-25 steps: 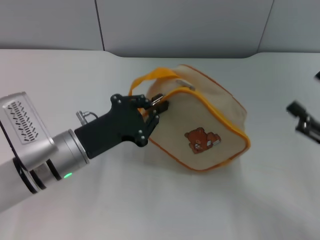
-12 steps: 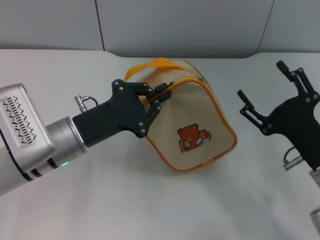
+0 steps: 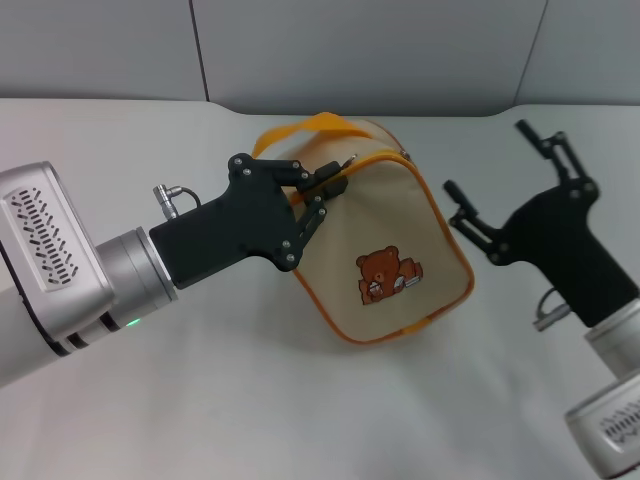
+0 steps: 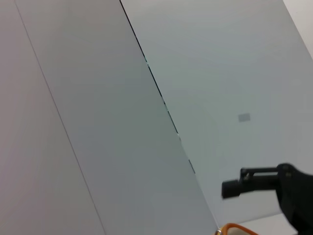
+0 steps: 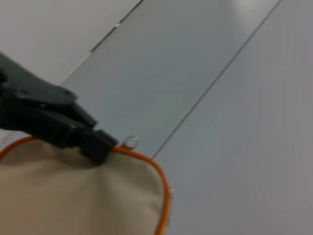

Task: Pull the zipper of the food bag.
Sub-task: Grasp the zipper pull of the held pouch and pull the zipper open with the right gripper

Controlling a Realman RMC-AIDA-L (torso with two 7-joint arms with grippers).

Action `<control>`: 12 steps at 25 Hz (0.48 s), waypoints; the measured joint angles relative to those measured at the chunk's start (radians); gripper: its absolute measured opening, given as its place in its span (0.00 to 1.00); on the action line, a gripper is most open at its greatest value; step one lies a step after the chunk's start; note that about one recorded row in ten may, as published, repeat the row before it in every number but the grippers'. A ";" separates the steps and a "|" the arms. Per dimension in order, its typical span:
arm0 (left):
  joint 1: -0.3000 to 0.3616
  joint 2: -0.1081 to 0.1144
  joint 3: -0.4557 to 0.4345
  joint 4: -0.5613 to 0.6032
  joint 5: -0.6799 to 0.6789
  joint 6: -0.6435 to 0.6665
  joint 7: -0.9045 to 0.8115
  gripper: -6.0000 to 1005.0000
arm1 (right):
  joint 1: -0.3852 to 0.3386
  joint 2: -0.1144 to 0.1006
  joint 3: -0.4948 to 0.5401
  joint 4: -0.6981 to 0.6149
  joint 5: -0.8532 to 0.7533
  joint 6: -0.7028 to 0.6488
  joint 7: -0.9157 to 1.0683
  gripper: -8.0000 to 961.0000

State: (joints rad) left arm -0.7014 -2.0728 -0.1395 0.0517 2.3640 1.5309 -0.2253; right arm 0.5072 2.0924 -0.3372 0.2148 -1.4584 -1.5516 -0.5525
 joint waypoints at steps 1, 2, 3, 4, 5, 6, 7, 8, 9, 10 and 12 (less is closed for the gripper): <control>-0.001 0.000 0.000 0.000 0.000 -0.001 0.000 0.07 | 0.008 0.000 0.001 0.006 -0.003 0.015 -0.004 0.87; -0.003 -0.001 0.000 0.001 0.000 -0.004 0.000 0.07 | 0.027 0.000 0.003 0.019 -0.003 0.040 -0.007 0.87; -0.003 -0.001 0.000 0.001 0.000 -0.004 0.000 0.07 | 0.027 0.000 0.003 0.019 -0.003 0.040 -0.007 0.87; -0.004 -0.001 0.000 0.000 0.000 -0.006 0.000 0.07 | 0.038 0.000 0.004 0.027 -0.003 0.051 -0.008 0.87; -0.005 -0.002 0.000 -0.001 -0.001 -0.007 0.000 0.07 | 0.045 0.000 0.005 0.034 -0.003 0.056 -0.009 0.87; -0.005 -0.002 0.000 -0.002 0.000 -0.007 0.000 0.07 | 0.055 0.000 0.007 0.042 -0.003 0.060 -0.010 0.87; -0.006 -0.002 0.000 -0.003 -0.001 -0.008 0.000 0.07 | 0.072 0.000 0.009 0.056 -0.003 0.065 -0.017 0.87; -0.006 -0.002 0.000 -0.003 -0.001 -0.009 0.001 0.07 | 0.072 0.000 0.009 0.056 -0.003 0.065 -0.017 0.87; -0.006 -0.002 0.000 -0.003 0.000 -0.010 0.001 0.07 | 0.080 0.000 0.010 0.060 -0.003 0.068 -0.020 0.87; -0.006 -0.002 0.000 -0.003 0.000 -0.011 0.001 0.07 | 0.086 0.000 0.011 0.065 -0.003 0.070 -0.022 0.87; -0.006 -0.003 0.000 -0.003 0.000 -0.011 0.001 0.07 | 0.097 0.000 0.012 0.079 -0.001 0.073 -0.023 0.87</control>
State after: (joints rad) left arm -0.7073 -2.0754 -0.1396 0.0487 2.3635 1.5196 -0.2244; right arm 0.6039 2.0923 -0.3253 0.2936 -1.4589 -1.4787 -0.5753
